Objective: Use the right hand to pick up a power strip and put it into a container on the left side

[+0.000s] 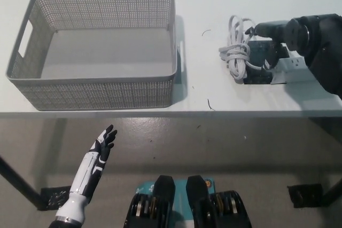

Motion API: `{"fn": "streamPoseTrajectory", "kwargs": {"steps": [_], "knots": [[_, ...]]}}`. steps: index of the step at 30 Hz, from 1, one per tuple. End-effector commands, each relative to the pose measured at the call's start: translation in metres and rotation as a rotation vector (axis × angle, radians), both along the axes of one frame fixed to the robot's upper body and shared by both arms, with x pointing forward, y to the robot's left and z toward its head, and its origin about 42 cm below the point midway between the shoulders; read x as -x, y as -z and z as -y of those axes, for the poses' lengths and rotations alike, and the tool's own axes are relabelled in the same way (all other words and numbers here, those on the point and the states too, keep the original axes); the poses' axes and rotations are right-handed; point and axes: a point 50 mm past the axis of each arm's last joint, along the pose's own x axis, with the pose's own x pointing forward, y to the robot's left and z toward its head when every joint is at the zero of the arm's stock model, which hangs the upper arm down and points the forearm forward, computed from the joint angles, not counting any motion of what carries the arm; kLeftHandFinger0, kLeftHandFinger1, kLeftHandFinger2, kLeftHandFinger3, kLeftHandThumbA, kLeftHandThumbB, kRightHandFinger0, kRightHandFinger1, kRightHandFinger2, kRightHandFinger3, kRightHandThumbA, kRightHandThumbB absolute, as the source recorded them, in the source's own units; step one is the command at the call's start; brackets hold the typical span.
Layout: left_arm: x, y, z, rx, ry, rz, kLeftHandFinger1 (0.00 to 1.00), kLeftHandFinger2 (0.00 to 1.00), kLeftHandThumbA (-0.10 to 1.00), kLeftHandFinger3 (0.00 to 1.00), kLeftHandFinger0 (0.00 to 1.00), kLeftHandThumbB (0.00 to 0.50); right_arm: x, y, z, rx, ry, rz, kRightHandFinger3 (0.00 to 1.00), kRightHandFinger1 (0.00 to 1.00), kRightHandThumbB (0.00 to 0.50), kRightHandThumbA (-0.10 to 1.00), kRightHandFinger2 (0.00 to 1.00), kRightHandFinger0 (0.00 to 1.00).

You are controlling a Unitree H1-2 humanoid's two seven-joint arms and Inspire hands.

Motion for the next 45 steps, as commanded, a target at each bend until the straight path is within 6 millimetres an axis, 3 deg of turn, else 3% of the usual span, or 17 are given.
{"fn": "streamPoseTrajectory", "kwargs": {"steps": [1, 11, 18, 24, 25, 26, 27, 28, 30, 31, 34, 35, 38, 41, 42, 44, 45], "knots": [[-0.003, -0.013, -0.006, 0.005, 0.003, 0.074, 1.00, 1.00, 1.00, 1.00, 1.00, 0.190, -0.003, -0.012, 0.007, -0.034, 0.028, 0.010, 1.00, 1.00, 0.491, 0.80, 1.00, 1.00], [-0.005, -0.016, -0.005, 0.004, 0.006, 0.084, 1.00, 1.00, 1.00, 1.00, 1.00, 0.184, -0.004, 0.005, -0.009, -0.125, 0.011, -0.006, 1.00, 1.00, 0.500, 0.83, 1.00, 1.00], [-0.007, -0.020, -0.007, -0.002, 0.010, 0.093, 1.00, 1.00, 1.00, 1.00, 1.00, 0.178, -0.001, 0.036, -0.032, -0.195, 0.002, -0.008, 1.00, 1.00, 0.499, 0.86, 1.00, 1.00], [-0.009, -0.020, -0.006, -0.014, 0.013, 0.095, 1.00, 1.00, 1.00, 1.00, 1.00, 0.176, 0.008, 0.072, -0.056, -0.214, 0.016, 0.308, 1.00, 1.00, 0.500, 0.80, 1.00, 1.00], [-0.009, -0.020, -0.006, -0.016, 0.014, 0.096, 1.00, 1.00, 1.00, 1.00, 1.00, 0.171, 0.013, 0.082, -0.060, -0.219, 0.025, 0.463, 1.00, 1.00, 0.420, 0.64, 1.00, 1.00], [-0.009, -0.020, -0.006, -0.019, 0.014, 0.096, 1.00, 1.00, 1.00, 1.00, 1.00, 0.168, 0.019, 0.090, -0.060, -0.220, 0.012, 0.643, 1.00, 1.00, 0.314, 0.37, 1.00, 1.00], [-0.008, -0.020, -0.006, -0.019, 0.013, 0.096, 1.00, 1.00, 1.00, 1.00, 1.00, 0.168, 0.022, 0.092, -0.060, -0.220, 0.003, 0.699, 1.00, 0.89, 0.330, 0.25, 0.94, 0.90], [-0.008, -0.020, -0.006, -0.025, 0.016, 0.097, 1.00, 1.00, 1.00, 1.00, 1.00, 0.172, 0.027, 0.097, -0.057, -0.204, -0.025, 0.815, 0.63, 0.35, 0.262, -0.06, 0.51, 0.29], [-0.009, -0.020, -0.006, -0.031, 0.016, 0.098, 1.00, 1.00, 1.00, 1.00, 1.00, 0.166, 0.029, 0.099, -0.055, -0.193, -0.050, 0.866, 0.49, 0.16, 0.208, -0.10, 0.50, 0.01], [-0.007, -0.020, -0.007, -0.036, 0.016, 0.097, 1.00, 1.00, 1.00, 1.00, 1.00, 0.171, 0.031, 0.102, -0.052, -0.139, -0.094, 0.893, 0.41, 0.13, 0.247, -0.10, 0.55, 0.00], [-0.007, -0.020, -0.007, -0.036, 0.016, 0.097, 1.00, 0.97, 1.00, 1.00, 1.00, 0.165, 0.033, 0.105, -0.045, -0.084, -0.170, 0.924, 0.32, 0.16, 0.259, -0.10, 0.66, 0.00], [-0.007, -0.020, -0.008, -0.037, 0.015, 0.097, 1.00, 0.97, 1.00, 1.00, 1.00, 0.177, 0.034, 0.106, -0.041, -0.066, -0.198, 0.917, 0.38, 0.17, 0.244, -0.10, 0.69, 0.00], [-0.007, -0.021, -0.009, -0.032, 0.016, 0.098, 0.97, 0.93, 1.00, 1.00, 0.98, 0.166, 0.035, 0.103, -0.039, -0.057, -0.250, 0.971, 0.29, 0.09, 0.261, -0.10, 0.64, 0.00], [-0.007, -0.020, -0.009, -0.026, 0.018, 0.096, 0.95, 0.91, 1.00, 1.00, 0.96, 0.175, 0.035, 0.100, -0.038, -0.047, -0.278, 1.001, 0.37, 0.01, 0.276, -0.10, 0.53, 0.00], [-0.006, -0.020, -0.009, -0.024, 0.019, 0.095, 0.93, 0.90, 1.00, 1.00, 0.93, 0.178, 0.036, 0.099, -0.038, -0.054, -0.288, 1.019, 0.29, 0.00, 0.287, -0.10, 0.49, 0.00], [-0.006, -0.020, -0.008, -0.020, 0.021, 0.093, 0.91, 0.89, 1.00, 1.00, 0.90, 0.182, 0.035, 0.096, -0.037, -0.061, -0.294, 1.028, 0.20, 0.00, 0.254, -0.10, 0.54, 0.00], [-0.006, -0.020, -0.008, -0.018, 0.021, 0.093, 0.89, 0.87, 1.00, 1.00, 0.89, 0.181, 0.035, 0.094, -0.036, -0.082, -0.292, 1.037, 0.20, 0.02, 0.230, -0.10, 0.65, 0.00]]}}
